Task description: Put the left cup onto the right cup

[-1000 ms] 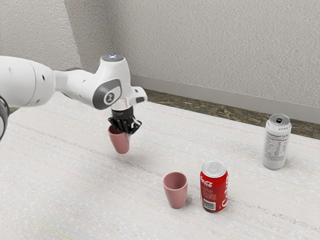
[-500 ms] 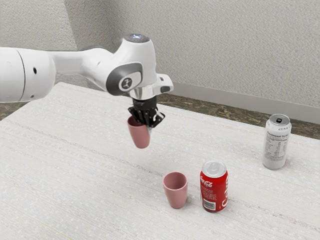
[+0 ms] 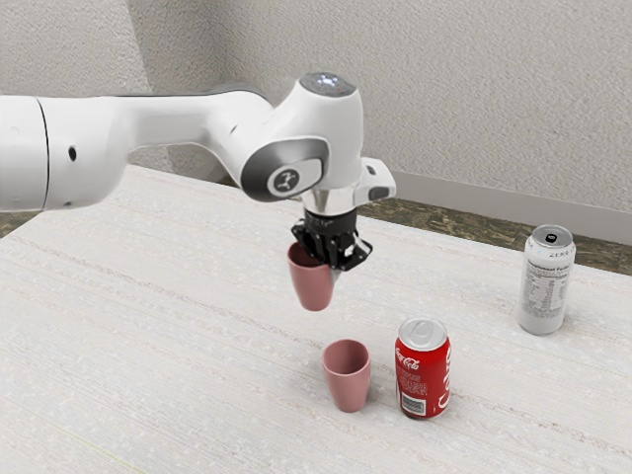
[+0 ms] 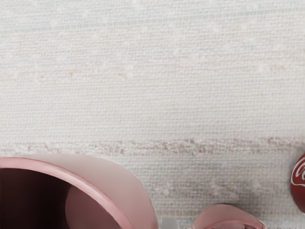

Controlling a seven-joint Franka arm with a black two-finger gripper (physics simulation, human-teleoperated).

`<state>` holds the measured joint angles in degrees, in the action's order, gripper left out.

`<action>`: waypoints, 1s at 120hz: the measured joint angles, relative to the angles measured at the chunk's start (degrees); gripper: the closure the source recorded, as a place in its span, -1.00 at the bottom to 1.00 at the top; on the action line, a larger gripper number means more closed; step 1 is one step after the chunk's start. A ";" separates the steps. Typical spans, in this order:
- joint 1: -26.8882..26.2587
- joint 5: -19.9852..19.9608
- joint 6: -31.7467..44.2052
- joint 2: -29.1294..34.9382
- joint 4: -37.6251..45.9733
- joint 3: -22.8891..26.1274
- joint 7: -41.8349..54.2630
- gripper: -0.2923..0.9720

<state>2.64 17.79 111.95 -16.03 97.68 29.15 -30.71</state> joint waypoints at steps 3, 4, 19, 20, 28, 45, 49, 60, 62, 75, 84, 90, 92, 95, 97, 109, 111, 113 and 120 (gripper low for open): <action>-0.01 0.08 -0.21 0.02 0.00 0.43 -0.70 0.70; -0.02 0.10 -0.27 0.03 0.00 0.57 -0.93 0.70; -0.05 0.30 -1.31 0.14 -0.01 2.62 -4.39 0.70; -0.06 0.31 -1.37 0.15 -0.01 2.73 -4.63 0.70; -0.08 0.35 -1.84 0.16 -0.01 3.57 -6.45 0.70; -0.04 0.43 -2.83 0.16 -0.01 5.32 -10.22 0.70; -0.06 0.44 -3.00 0.16 -0.01 5.77 -11.08 0.70; -0.07 0.45 -3.36 0.16 -0.01 6.81 -13.41 0.70; -0.06 0.45 -3.42 0.16 0.01 7.03 -13.84 0.70; -0.09 0.44 -3.80 0.14 0.04 8.06 -16.55 0.70; -0.07 0.44 -3.92 0.06 0.15 8.35 -18.21 0.70; -0.02 0.43 -3.90 0.01 0.38 8.42 -19.22 0.70; -0.01 0.43 -3.88 0.00 0.44 8.43 -19.54 0.70; 0.00 0.43 -3.84 -0.09 0.53 8.45 -20.00 0.70; 0.00 0.43 -3.81 -0.14 0.58 8.45 -20.29 0.70; -0.03 0.42 -3.52 -0.56 0.68 8.46 -22.02 0.70; -0.02 0.42 -3.44 -0.62 0.68 8.47 -22.29 0.70; -0.01 0.41 -3.36 -0.67 0.69 8.47 -22.55 0.70; -0.03 0.41 -3.09 -0.86 0.68 8.47 -23.40 0.70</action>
<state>2.61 18.20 108.86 -16.89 98.36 37.62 -54.11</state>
